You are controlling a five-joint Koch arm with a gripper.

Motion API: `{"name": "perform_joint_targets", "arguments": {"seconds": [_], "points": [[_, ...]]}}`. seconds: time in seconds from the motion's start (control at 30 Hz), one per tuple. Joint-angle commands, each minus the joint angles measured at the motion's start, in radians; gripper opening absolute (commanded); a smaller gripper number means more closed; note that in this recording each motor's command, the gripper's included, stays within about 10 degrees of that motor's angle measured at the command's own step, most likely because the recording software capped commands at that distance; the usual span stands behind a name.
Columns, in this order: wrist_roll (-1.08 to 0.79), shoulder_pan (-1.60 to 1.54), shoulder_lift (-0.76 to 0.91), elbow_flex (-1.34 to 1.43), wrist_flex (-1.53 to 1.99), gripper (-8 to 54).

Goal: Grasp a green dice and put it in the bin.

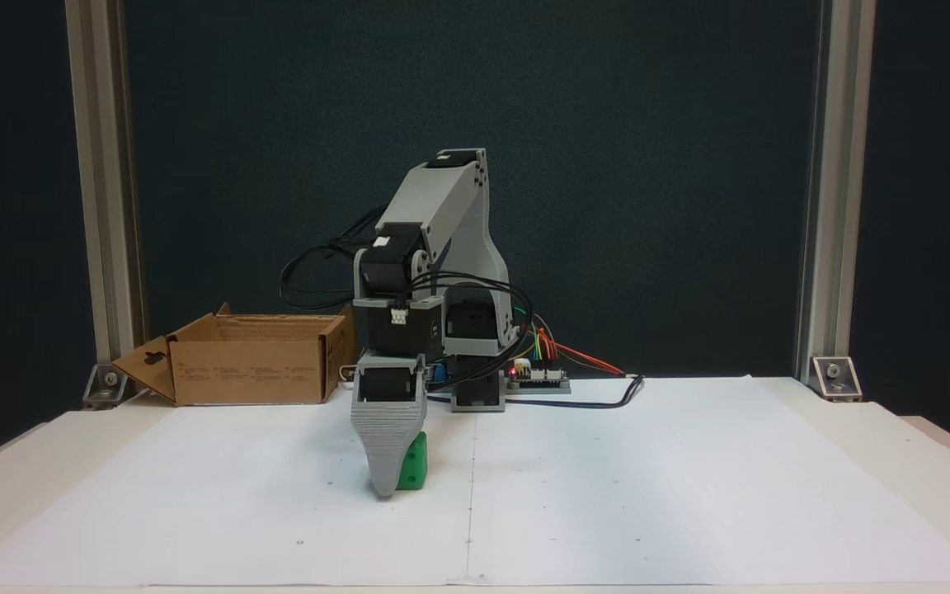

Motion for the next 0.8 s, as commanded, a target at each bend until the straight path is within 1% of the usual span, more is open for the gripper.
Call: {"name": "perform_joint_targets", "arguments": {"seconds": [0.0,0.1,0.2,0.33,0.43,0.67,0.77], "points": [[-0.052,0.0,0.003,-0.051,-0.002,29.7],[-0.052,-0.002,0.003,-0.051,0.002,22.9],[-0.052,-0.006,0.005,-0.051,0.003,12.2],[-0.051,-0.009,0.005,-0.052,0.012,11.5],[-0.044,-0.014,0.012,-0.092,0.118,11.5],[0.029,-0.011,0.098,-0.407,0.506,11.5],[0.051,-0.012,0.152,-0.491,0.656,11.5]]}}
